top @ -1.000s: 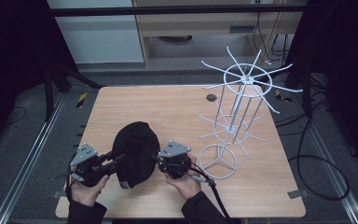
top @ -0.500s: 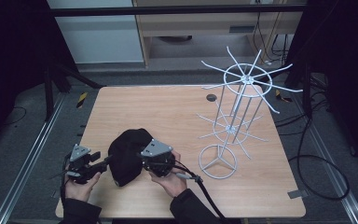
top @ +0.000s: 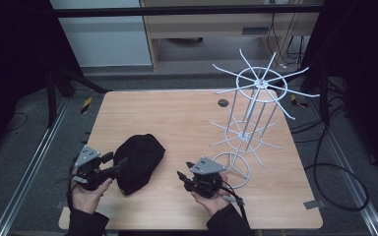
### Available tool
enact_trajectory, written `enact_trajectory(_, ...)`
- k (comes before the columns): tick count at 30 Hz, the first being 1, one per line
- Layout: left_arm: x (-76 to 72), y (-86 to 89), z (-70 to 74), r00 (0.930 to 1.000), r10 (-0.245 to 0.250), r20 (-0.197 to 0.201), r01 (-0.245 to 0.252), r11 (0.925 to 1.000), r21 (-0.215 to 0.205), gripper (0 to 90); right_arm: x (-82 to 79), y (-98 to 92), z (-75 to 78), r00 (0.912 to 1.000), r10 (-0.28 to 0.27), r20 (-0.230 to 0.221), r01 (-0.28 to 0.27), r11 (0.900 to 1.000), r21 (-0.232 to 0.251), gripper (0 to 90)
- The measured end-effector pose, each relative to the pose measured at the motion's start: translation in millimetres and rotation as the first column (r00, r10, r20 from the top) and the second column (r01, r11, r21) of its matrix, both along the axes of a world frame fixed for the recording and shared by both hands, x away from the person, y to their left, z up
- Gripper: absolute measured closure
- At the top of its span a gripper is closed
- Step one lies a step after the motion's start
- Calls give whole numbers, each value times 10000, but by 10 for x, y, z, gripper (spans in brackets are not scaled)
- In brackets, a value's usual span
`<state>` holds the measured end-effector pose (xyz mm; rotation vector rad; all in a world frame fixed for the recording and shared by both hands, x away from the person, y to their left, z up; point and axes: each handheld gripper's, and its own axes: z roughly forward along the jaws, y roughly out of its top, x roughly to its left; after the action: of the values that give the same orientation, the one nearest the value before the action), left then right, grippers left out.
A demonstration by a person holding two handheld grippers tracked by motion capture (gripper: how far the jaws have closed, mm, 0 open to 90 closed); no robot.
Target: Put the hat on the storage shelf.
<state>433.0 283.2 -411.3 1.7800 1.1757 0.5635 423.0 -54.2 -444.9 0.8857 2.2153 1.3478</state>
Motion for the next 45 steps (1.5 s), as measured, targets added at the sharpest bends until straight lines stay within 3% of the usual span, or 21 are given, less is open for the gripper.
enact_trajectory(4,93,-142,-31,9997,-162,-186,162,9999,44,360,-106,-179,-73,10000,-99,-1,99,10000,4,513)
enact_trajectory(12,299,-291,-122,9981,64,-618,-36,9990,449,350,-352,-711,-224,9982,-597,-50,598,9981,140,445)
enact_trajectory(17,387,-339,-207,9947,275,-989,-206,9973,698,365,-436,-1055,-261,9912,-1321,-94,1323,9909,241,410)
enact_trajectory(20,431,-348,-256,9944,341,-1005,-271,9971,709,443,-429,-1279,-271,9794,-2015,-128,2018,9790,294,395)
enact_trajectory(27,471,-339,-285,9905,380,-1324,-331,9987,389,707,-290,-1697,-284,9382,-3457,-156,3460,9373,426,381)
enact_trajectory(32,399,-270,-210,9952,435,-873,-425,9990,126,794,-194,-1919,-325,9116,-4102,-273,4109,9113,264,367)
enact_trajectory(38,248,-205,1,9999,17,118,-9,9980,-629,812,-129,-2070,-376,8960,-4420,-417,4431,8963,196,347)
enact_trajectory(42,129,-232,177,9945,-346,989,447,9938,-1015,813,-103,-2133,-395,8896,-4551,-380,4557,8901,86,333)
enact_trajectory(45,34,-273,319,9842,-575,1674,796,9885,-1286,813,-92,-2169,-406,8853,-4638,-328,4643,8857,74,324)
